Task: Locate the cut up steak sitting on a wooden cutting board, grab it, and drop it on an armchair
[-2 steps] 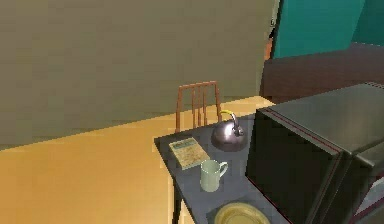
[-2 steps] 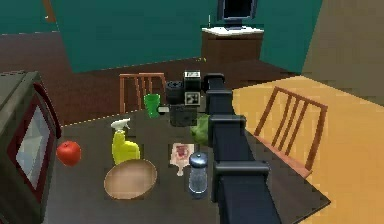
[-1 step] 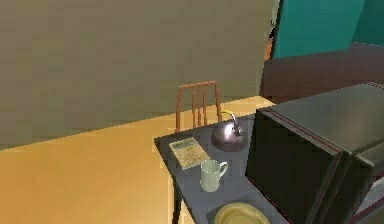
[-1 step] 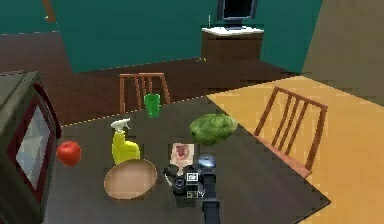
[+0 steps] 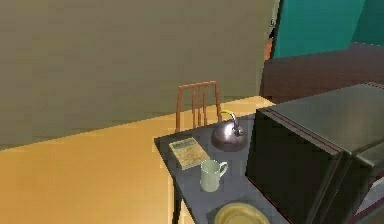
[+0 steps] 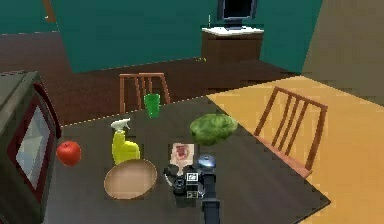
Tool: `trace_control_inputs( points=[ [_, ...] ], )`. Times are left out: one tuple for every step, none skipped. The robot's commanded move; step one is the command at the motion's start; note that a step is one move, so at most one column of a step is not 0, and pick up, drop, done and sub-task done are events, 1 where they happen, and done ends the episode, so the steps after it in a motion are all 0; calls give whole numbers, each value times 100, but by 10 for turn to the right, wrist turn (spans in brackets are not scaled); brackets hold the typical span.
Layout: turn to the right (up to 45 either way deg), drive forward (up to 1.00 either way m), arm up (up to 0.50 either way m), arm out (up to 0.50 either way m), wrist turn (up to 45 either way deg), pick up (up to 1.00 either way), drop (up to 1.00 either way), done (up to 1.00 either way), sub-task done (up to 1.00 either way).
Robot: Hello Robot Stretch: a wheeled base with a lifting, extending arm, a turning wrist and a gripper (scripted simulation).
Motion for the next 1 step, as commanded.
trace_control_inputs(
  points=[
    [0,0,10,0,0,0,0,0,0]
  ],
)
